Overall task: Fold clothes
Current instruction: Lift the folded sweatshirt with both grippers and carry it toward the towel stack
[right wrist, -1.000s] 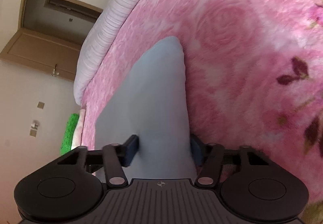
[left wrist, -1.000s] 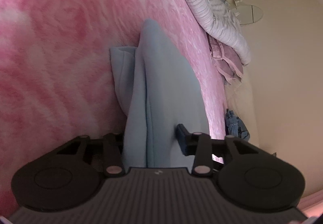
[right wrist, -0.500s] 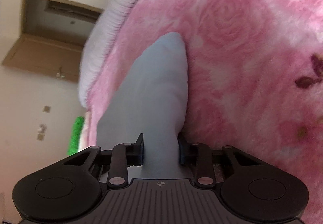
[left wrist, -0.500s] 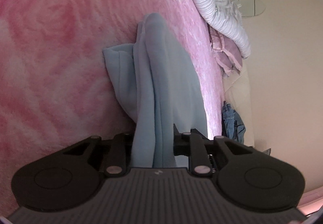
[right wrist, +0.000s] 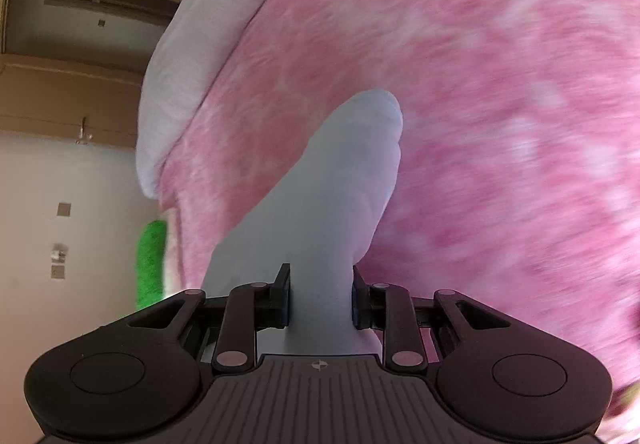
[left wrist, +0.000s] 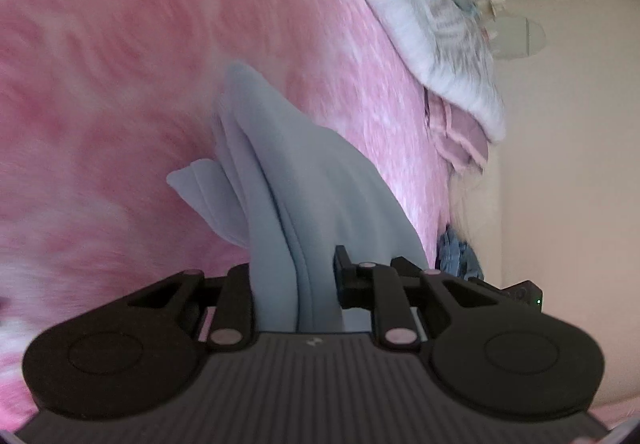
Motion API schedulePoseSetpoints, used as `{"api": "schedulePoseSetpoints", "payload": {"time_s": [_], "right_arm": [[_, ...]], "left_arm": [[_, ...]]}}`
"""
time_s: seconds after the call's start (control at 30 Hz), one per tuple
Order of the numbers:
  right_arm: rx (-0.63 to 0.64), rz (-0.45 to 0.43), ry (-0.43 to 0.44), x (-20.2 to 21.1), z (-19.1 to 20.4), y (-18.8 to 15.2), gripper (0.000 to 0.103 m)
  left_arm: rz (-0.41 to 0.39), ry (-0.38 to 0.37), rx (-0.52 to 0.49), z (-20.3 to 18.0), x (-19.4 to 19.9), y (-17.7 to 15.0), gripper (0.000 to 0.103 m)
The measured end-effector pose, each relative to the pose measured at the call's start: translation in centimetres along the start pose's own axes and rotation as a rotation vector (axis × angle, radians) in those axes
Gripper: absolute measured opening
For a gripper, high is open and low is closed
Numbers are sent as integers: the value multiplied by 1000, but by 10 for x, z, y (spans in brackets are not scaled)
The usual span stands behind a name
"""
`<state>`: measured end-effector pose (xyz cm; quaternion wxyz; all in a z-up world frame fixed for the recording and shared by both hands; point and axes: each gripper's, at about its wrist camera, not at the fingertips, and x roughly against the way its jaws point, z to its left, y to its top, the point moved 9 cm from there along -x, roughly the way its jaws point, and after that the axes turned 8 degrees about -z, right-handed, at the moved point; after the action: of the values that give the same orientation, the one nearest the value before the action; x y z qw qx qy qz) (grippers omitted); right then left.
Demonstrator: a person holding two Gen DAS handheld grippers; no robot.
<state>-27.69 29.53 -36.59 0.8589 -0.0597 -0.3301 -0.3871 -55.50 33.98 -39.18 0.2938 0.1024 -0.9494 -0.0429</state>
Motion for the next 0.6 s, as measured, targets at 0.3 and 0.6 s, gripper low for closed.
{"api": "schedulePoseSetpoints", "payload": {"time_s": [0.3,0.6], "right_arm": [[45,175,58,-102,168,-41,25],[133,214,142,-241,352,-110,25]], "left_arm": [[-177,75,131,35,178,95,17],[-276,116,135,102,348,236,17]]}}
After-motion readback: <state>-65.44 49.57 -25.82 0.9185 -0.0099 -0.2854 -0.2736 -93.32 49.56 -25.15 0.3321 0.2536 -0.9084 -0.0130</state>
